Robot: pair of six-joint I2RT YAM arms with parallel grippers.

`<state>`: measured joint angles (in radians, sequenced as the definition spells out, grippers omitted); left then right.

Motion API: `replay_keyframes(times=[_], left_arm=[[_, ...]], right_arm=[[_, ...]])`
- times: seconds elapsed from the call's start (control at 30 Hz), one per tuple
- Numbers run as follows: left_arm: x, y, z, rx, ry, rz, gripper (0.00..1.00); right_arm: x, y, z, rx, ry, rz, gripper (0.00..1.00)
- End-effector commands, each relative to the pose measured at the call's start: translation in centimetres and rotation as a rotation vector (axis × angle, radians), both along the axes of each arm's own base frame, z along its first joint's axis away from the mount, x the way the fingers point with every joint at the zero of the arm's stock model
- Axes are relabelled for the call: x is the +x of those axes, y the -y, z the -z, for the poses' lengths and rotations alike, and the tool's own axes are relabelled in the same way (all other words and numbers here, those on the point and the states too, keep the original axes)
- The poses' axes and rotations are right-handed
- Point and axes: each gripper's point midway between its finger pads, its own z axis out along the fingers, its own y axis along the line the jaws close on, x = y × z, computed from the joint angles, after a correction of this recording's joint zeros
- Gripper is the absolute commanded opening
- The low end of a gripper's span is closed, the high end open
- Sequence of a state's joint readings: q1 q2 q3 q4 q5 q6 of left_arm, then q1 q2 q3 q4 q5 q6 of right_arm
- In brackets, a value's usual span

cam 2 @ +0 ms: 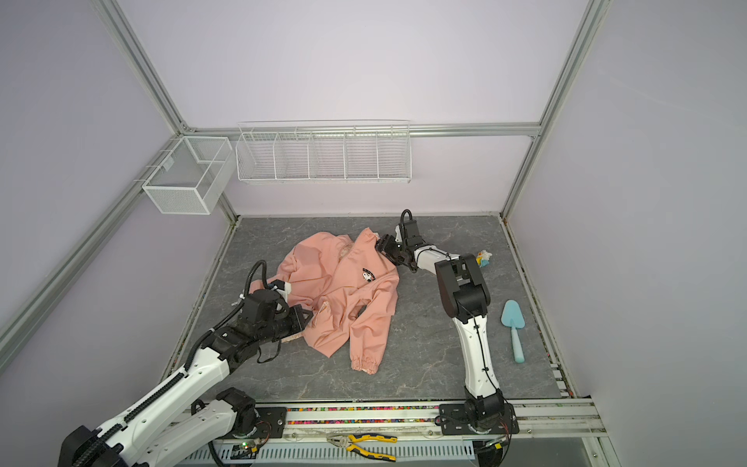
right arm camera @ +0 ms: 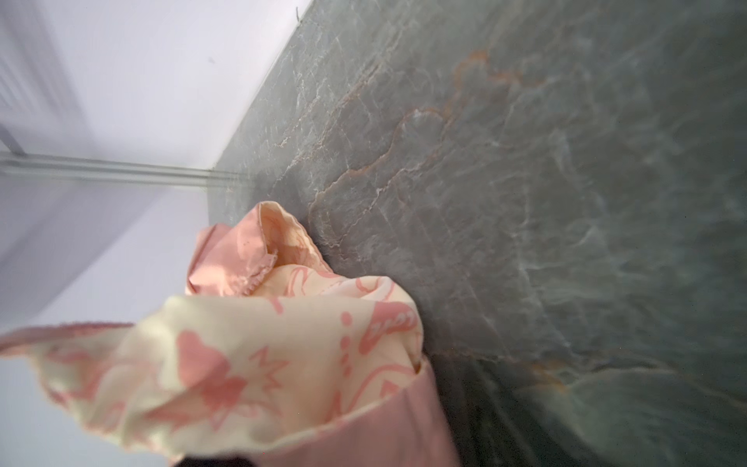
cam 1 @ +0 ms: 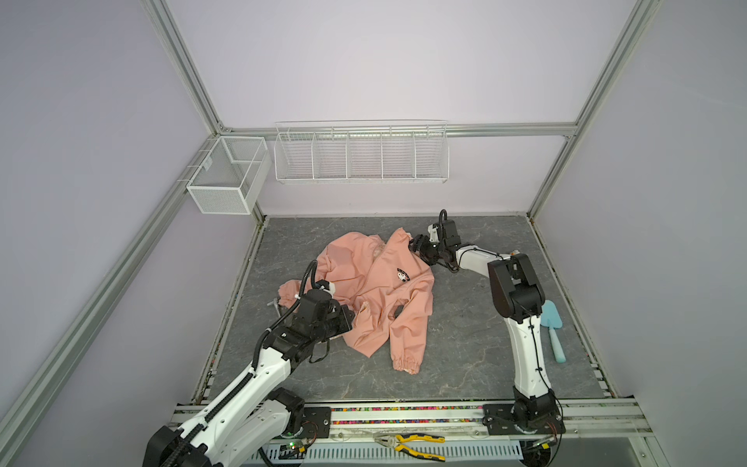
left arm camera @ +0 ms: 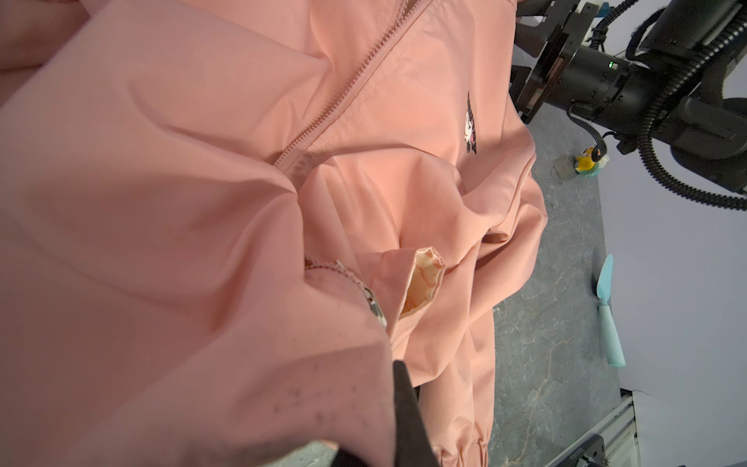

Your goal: Zip up the jacket

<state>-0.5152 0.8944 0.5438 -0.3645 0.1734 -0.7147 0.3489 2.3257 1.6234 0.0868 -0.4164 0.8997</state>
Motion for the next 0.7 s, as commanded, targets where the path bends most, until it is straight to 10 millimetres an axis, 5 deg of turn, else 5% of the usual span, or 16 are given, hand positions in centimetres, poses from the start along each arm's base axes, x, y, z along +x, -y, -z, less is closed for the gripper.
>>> replay_keyframes(times=[0.0,0.2,0.67], left_arm=[[0.2,-0.2,-0.2,-0.015,0.010,-0.024,0.00],[0.5,-0.1,-0.2,-0.011,0.012,-0.025,0.00],[3.1,1.0,-1.6,0.069,0.048,0.027,0.00]], right_arm=[[0.0,-1.0,-0.6,0.072,0.005,-0.008,0.45],[-0.5,1.5,-3.2,0.021,0.050,0.002,0.09],[-3.8,10.9,-5.9,-0.176,0.014,0.121,0.07]])
